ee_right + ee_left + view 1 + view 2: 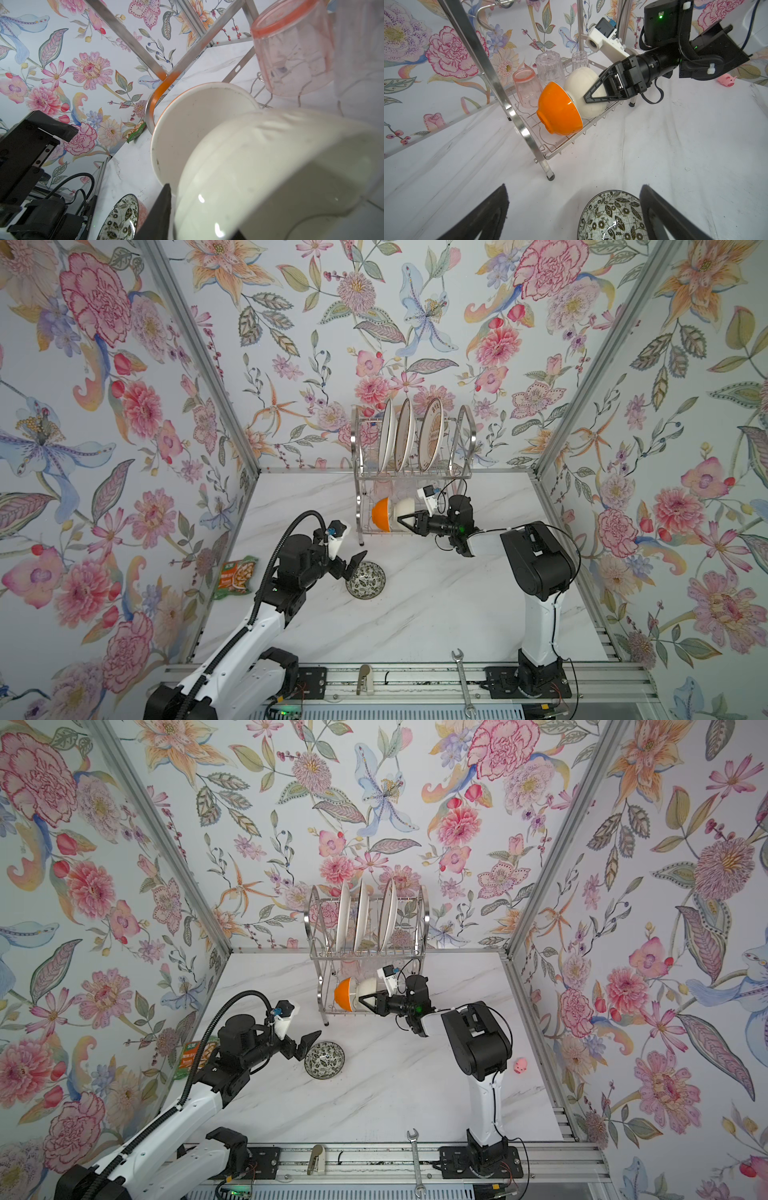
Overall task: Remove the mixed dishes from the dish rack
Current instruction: 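Close the right gripper on the cream bowl's rim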
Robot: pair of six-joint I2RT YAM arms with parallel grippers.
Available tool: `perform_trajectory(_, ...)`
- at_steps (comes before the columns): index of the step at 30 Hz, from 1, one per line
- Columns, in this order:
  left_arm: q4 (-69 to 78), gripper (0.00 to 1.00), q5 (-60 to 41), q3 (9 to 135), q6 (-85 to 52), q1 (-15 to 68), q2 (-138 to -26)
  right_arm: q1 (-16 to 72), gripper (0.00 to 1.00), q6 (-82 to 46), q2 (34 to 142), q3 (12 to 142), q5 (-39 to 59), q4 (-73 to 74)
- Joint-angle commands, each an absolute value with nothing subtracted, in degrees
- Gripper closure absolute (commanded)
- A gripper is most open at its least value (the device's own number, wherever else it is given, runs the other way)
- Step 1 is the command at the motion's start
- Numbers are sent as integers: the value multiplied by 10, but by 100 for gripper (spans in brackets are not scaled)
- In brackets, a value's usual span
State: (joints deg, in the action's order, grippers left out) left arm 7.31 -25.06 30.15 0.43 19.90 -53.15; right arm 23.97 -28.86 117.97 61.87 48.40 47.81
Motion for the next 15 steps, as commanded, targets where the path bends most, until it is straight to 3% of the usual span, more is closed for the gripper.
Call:
perform_trajectory(1,84,1,-253,307,-6,207,-529,239,73,-307,1167,624,490,504)
perform_trajectory(15,78,1,-246,303,-6,209,-524,231,85,-329,1175,633,498,525)
